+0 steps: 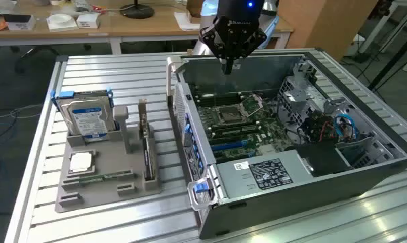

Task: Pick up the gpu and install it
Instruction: 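Reach for the gpu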

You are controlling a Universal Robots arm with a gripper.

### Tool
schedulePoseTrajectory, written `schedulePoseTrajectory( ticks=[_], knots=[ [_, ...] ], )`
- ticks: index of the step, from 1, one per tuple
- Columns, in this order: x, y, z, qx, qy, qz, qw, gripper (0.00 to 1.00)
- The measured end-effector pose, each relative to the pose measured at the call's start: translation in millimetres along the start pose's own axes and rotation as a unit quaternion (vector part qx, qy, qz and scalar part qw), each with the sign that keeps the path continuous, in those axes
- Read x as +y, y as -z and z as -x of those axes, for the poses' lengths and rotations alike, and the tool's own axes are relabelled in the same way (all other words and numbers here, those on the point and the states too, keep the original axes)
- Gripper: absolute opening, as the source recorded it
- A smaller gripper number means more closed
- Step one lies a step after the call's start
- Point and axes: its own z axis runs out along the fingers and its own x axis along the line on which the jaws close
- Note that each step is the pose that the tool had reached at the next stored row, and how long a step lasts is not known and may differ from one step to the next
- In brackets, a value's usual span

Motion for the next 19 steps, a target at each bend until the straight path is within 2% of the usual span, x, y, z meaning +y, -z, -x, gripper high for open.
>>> schedulePoseTrajectory(
  ticks=[12,19],
  knots=[
    [0.0,0.0,-0.3,0.0,0.0,0.0,1.0,0.11],
    [-0.7,-0.3,-9.8,0.0,0.0,0.0,1.0,0.11]
  ],
)
